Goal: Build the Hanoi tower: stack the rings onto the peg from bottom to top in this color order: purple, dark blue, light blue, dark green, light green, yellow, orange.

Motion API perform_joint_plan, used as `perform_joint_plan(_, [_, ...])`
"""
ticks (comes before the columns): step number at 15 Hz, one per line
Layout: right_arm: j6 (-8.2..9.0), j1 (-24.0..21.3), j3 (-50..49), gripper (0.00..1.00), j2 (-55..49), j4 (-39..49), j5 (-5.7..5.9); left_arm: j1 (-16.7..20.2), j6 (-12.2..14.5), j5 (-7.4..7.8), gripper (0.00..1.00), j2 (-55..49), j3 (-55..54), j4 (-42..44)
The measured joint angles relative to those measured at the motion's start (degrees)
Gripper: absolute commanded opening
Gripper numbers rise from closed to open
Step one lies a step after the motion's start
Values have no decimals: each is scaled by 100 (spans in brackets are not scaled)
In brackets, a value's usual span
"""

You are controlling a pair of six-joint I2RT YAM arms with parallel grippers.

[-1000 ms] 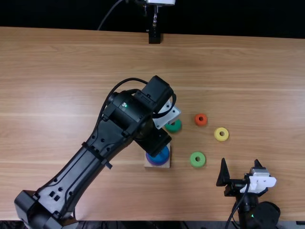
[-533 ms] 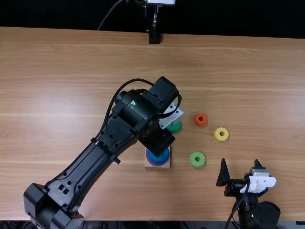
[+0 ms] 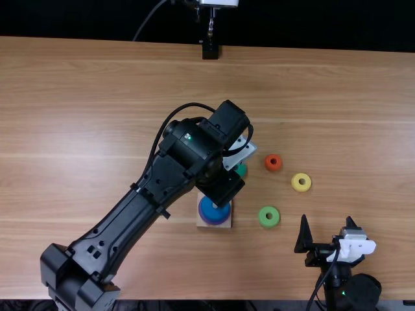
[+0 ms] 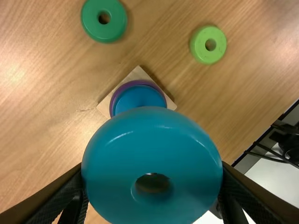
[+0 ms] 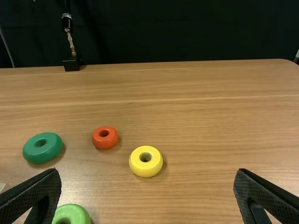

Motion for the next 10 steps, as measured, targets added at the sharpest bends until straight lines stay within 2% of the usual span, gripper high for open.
perform_joint_plan(10, [-2,0,-2,100,2,0,2,0,-13,2,0,0,0,-90])
